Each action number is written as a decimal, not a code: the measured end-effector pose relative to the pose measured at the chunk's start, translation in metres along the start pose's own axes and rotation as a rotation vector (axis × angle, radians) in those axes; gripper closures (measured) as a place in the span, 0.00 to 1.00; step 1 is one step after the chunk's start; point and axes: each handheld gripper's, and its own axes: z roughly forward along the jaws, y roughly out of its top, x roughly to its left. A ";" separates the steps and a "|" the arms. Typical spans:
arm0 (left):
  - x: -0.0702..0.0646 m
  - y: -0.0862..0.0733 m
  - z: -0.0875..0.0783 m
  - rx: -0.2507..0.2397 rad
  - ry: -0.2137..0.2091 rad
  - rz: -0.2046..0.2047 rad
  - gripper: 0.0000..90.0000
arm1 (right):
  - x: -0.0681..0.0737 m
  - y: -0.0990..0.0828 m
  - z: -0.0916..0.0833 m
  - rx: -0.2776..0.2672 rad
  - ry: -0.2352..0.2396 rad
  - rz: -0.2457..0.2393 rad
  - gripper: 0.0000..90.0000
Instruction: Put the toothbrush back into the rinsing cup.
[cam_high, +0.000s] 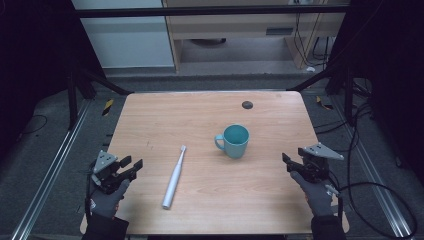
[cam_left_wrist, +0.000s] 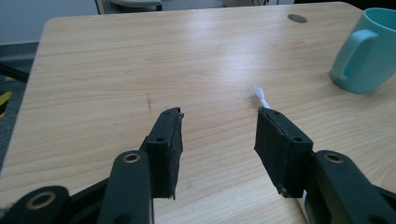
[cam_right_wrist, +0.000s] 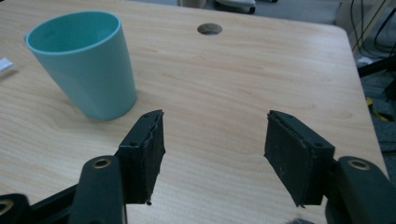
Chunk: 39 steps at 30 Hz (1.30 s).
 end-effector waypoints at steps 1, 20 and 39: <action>0.000 0.000 0.000 0.000 0.000 0.000 0.56 | 0.000 0.000 0.000 0.000 0.000 0.000 0.43; -0.043 -0.012 0.014 0.114 -0.104 0.062 0.52 | 0.018 -0.015 0.008 0.064 0.039 -0.055 0.44; -0.074 -0.028 0.041 0.276 -0.127 0.127 0.48 | 0.023 -0.020 0.013 0.095 0.041 -0.097 0.43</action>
